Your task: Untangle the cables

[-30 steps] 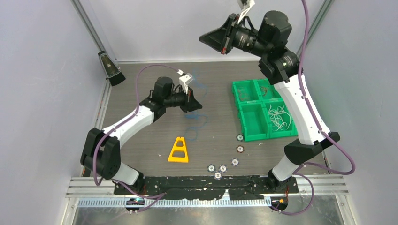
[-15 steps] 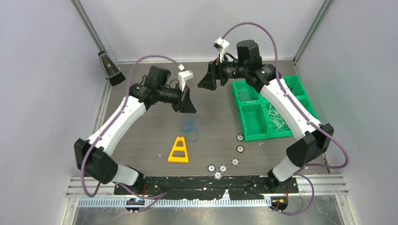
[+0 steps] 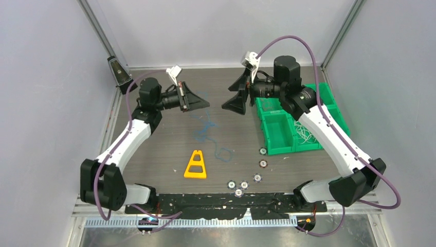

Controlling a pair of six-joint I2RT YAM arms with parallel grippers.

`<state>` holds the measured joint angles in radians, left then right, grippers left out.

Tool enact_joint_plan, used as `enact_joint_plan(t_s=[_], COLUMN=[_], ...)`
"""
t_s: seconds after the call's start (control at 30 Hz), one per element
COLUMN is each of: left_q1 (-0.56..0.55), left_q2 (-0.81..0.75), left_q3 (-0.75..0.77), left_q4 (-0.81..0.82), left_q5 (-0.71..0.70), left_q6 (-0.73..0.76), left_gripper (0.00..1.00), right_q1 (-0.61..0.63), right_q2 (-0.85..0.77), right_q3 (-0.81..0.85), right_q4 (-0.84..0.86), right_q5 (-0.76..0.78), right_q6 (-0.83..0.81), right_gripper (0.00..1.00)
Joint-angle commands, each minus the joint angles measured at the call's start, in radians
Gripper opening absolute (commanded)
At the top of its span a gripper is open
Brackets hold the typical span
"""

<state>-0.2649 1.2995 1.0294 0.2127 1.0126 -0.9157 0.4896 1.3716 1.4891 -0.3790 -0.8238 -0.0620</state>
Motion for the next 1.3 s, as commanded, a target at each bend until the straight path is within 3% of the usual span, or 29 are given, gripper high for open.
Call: enact_joint_plan(t_s=[0.0, 0.27, 0.4, 0.47, 0.63, 0.7, 0.77, 1.0, 1.17, 1.2, 1.27], left_q1=[0.006, -0.001, -0.013, -0.013, -0.008, 0.001, 0.009, 0.016, 0.008, 0.008, 0.009], left_q2=[-0.022, -0.032, -0.04, -0.042, -0.041, -0.038, -0.036, -0.098, -0.122, -0.125, -0.128], left_q3=[-0.028, 0.033, 0.037, 0.048, 0.135, 0.173, 0.193, 0.148, 0.249, 0.267, 0.301], left_q4=[0.231, 0.231, 0.252, 0.261, 0.278, 0.279, 0.272, 0.119, 0.002, -0.016, -0.026], left_q5=[0.007, 0.008, 0.012, 0.011, 0.012, 0.013, 0.018, 0.004, 0.072, 0.081, 0.1], left_q6=[-0.362, -0.318, -0.308, -0.312, -0.304, -0.302, -0.287, -0.104, 0.047, 0.076, 0.102], left_gripper=[0.0, 0.0, 0.0, 0.0, 0.0, 0.0, 0.0, 0.0, 0.0, 0.0, 0.0], right_q1=[0.041, 0.142, 0.164, 0.167, 0.17, 0.174, 0.176, 0.176, 0.176, 0.176, 0.176], right_q2=[-0.039, -0.02, 0.032, 0.066, 0.112, 0.115, 0.107, 0.012, 0.0, 0.023, 0.065], right_q3=[-0.059, -0.082, -0.051, -0.031, -0.088, -0.135, -0.155, -0.113, -0.108, -0.096, -0.085], right_q4=[0.131, 0.192, 0.272, 0.283, 0.28, 0.287, 0.289, 0.31, 0.24, 0.22, 0.173], right_q5=[0.021, 0.077, 0.1, 0.104, 0.1, 0.111, 0.128, 0.177, 0.249, 0.246, 0.193], right_q6=[-0.048, -0.07, 0.014, 0.055, 0.016, -0.005, -0.011, 0.006, -0.101, -0.109, -0.115], right_gripper=[0.96, 0.96, 0.99, 0.89, 0.36, 0.18, 0.07, 0.05, 0.07, 0.12, 0.1])
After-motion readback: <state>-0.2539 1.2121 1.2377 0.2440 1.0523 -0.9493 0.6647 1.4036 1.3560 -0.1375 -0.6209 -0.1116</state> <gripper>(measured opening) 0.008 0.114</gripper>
